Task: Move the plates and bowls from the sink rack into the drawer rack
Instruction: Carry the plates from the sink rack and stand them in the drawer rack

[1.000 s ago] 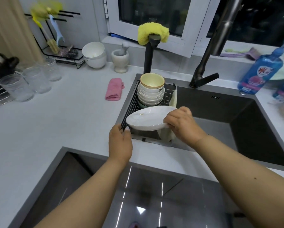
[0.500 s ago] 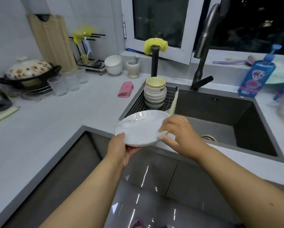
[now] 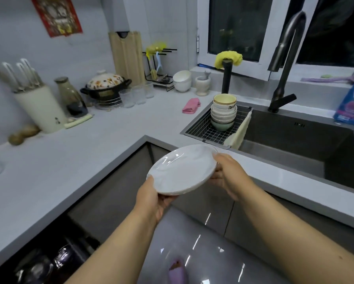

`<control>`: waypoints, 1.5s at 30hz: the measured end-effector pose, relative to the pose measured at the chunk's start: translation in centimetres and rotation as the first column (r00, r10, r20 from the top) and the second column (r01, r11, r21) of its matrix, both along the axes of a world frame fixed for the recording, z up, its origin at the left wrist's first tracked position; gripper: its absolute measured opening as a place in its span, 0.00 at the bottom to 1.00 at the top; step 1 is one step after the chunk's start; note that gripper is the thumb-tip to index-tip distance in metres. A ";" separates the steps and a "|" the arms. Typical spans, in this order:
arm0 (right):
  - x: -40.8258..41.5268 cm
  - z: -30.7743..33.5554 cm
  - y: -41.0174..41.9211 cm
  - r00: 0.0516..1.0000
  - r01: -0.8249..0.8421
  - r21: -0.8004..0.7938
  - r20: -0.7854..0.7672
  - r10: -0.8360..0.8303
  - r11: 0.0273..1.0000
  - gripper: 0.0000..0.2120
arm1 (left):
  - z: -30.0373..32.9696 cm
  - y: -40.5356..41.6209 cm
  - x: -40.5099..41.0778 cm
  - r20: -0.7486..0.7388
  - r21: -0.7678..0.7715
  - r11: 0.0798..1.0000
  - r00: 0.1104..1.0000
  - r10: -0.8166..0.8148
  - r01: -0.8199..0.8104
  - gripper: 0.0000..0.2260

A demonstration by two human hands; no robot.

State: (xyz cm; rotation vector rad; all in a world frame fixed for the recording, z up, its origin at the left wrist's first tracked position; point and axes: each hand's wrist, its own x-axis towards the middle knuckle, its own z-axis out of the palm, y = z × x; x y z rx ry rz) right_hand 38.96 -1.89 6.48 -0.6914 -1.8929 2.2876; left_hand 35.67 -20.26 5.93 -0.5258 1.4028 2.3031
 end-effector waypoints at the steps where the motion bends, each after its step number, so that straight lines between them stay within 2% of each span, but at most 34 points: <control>1: 0.3 0.4 -0.7 1.000 -0.007 -0.080 -0.005 0.007 0.997 0.14 | -0.1 -0.8 0.5 0.003 0.001 1.000 1.000 0.022 -0.022 0.14; 3: 0.5 1.1 -2.2 0.999 -0.037 -0.150 0.006 0.038 0.988 0.14 | -0.2 -2.4 1.2 0.016 0.005 0.998 0.998 0.063 -0.063 0.15; 8: 0.7 1.7 -6.6 0.985 -0.144 -0.188 0.064 0.158 0.972 0.13 | -0.4 -6.4 2.9 0.051 0.016 0.988 0.987 0.153 -0.154 0.16; 14: 0.5 2.0 -12.7 0.980 -0.194 -0.150 0.012 0.198 0.969 0.04 | -1.3 -12.4 4.8 0.067 -0.019 0.977 0.974 0.214 -0.214 0.16; 18: 0.3 1.9 -17.3 0.959 -0.282 -0.057 0.018 0.284 0.958 0.11 | -2.0 -16.8 6.3 0.056 -0.178 0.948 0.960 0.276 -0.262 0.14; 24: 0.9 0.7 -26.1 0.902 -0.419 -0.061 0.088 0.423 0.906 0.13 | -5.5 -26.9 8.8 0.028 -0.439 0.845 0.936 0.352 -0.305 0.13; 27: 1.6 -0.4 -31.1 0.855 -0.501 -0.037 0.133 0.501 0.865 0.13 | -7.2 -32.8 10.3 0.058 -0.501 0.802 0.912 0.406 -0.326 0.16; 32: 2.4 -3.8 -40.2 0.725 -0.666 0.034 0.265 0.636 0.745 0.13 | -11.3 -42.9 14.6 0.152 -0.565 0.762 0.868 0.473 -0.317 0.12; 39: 3.5 -10.8 -52.0 0.557 -0.811 0.081 0.408 0.723 0.579 0.14 | -13.9 -52.7 23.3 0.025 -0.824 0.508 0.879 0.476 -0.251 0.10; 41: 3.6 -12.5 -54.9 0.528 -0.831 0.085 0.434 0.730 0.550 0.15 | -14.3 -54.5 25.2 0.047 -0.874 0.456 0.904 0.425 -0.169 0.08; 45: 3.4 -15.6 -60.2 0.474 -0.867 0.119 0.495 0.729 0.483 0.17 | -14.9 -56.9 27.6 0.102 -0.962 0.273 0.945 0.311 0.014 0.09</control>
